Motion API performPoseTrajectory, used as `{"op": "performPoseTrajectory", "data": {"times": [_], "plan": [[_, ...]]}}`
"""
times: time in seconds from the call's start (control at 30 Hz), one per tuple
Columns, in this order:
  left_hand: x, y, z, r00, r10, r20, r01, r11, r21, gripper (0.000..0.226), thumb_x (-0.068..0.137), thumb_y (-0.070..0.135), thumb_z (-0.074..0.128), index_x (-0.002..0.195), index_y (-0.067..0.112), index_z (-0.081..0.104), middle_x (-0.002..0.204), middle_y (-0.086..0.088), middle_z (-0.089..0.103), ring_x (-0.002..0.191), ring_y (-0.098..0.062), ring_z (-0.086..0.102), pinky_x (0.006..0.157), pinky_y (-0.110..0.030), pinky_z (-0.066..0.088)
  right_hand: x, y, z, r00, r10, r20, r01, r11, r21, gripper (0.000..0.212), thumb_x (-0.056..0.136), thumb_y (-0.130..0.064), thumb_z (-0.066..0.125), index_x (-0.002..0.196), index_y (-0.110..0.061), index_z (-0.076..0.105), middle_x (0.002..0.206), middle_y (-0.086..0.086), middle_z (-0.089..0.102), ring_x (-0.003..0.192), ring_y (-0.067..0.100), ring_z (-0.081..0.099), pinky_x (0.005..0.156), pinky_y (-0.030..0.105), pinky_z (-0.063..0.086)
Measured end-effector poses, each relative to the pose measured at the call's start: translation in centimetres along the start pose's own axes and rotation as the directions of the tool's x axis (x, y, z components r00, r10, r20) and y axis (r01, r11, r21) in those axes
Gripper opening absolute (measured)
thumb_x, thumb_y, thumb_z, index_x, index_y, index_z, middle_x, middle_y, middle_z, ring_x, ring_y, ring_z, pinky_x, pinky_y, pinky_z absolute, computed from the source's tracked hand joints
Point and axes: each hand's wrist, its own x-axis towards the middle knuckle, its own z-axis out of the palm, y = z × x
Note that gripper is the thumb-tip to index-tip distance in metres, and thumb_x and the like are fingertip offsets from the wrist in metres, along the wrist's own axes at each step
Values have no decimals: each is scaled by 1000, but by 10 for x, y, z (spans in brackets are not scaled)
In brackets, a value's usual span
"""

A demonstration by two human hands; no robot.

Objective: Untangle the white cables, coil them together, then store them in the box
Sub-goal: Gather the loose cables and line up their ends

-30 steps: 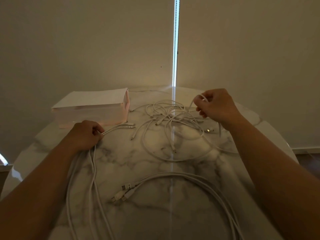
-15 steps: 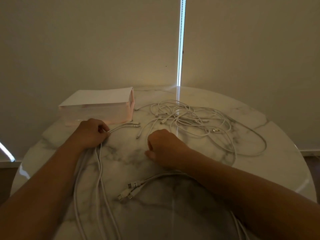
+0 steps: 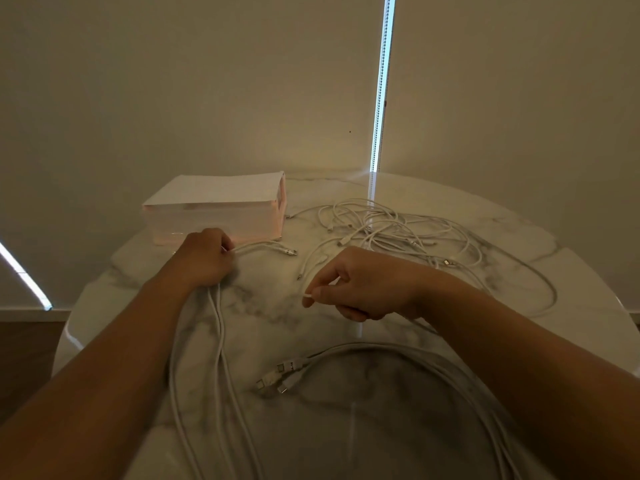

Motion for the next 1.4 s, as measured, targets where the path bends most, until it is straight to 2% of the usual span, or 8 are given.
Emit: {"op": "performPoseTrajectory", "data": {"times": [0.13, 0.27, 0.4, 0.5, 0.67, 0.83, 1.23, 1.4], "plan": [[2, -2, -4, 998, 68, -6, -67, 991, 117, 4, 85, 15, 64, 83, 18, 62, 92, -3, 62, 86, -21, 57, 77, -29, 43, 2, -4, 5, 996, -82, -27, 86, 980, 181, 22, 101, -15, 50, 108, -5, 69, 51, 5, 58, 35, 11, 38, 39, 21, 33], [-7, 9, -16, 984, 128, -128, -135, 989, -53, 20, 85, 33, 70, 74, 17, 68, 74, 3, 65, 72, -13, 60, 62, -23, 40, 7, -8, 7, 982, -112, -152, 150, 953, 263, 20, 100, -15, 53, 111, -5, 66, 53, 6, 61, 35, 12, 40, 38, 20, 32], [-34, 40, -22, 899, 148, 413, 77, 874, -481, 56, 90, 53, 54, 68, 5, 74, 56, -11, 60, 47, -15, 45, 51, -26, 36, 10, -9, 19, 985, -115, -132, 137, 975, 173, 22, 99, -21, 56, 119, -13, 61, 61, 8, 67, 39, 14, 47, 40, 22, 40], [-37, 45, -15, 842, 191, 504, 175, 787, -592, 46, 90, 41, 61, 65, 4, 72, 50, -11, 47, 44, -16, 35, 45, -25, 30, 14, -8, 31, 987, -118, -106, 124, 991, 52, 19, 98, -21, 59, 115, -14, 63, 61, 3, 68, 39, 11, 53, 40, 21, 44], [-21, 27, -13, 940, 12, 342, 165, 859, -484, 22, 89, 19, 69, 80, 0, 76, 61, -8, 63, 42, -9, 47, 40, -18, 39, 12, -3, 32, 985, -55, -161, 49, 998, -41, 12, 94, -20, 65, 90, -9, 66, 59, 1, 67, 41, 10, 58, 43, 19, 47], [-3, -4, -19, 992, 45, 119, -51, 997, 50, 24, 88, 34, 69, 72, 17, 75, 71, -1, 67, 77, -20, 63, 63, -27, 37, -3, -3, 23, 992, -108, -62, 89, 963, -255, 13, 91, -19, 68, 96, -6, 70, 71, 1, 72, 52, 2, 63, 56, 9, 48], [-2, -8, -20, 983, 181, 8, -181, 983, 27, 1, 79, 19, 78, 78, 19, 77, 75, 2, 68, 74, -12, 60, 73, -24, 40, -38, -26, 33, 969, -224, 101, 242, 797, -554, 37, 91, -28, 66, 127, -25, 57, 83, -19, 52, 84, 1, 45, 73, 14, 40], [1, -14, -17, 985, 172, 6, -172, 985, -24, 8, 71, 18, 84, 75, 20, 77, 72, 7, 68, 71, -6, 59, 75, -23, 40, -52, -26, 40, 935, -353, -41, 231, 689, -687, 15, 91, -25, 63, 105, -19, 63, 82, -12, 49, 77, 7, 54, 69, 24, 52]]}}
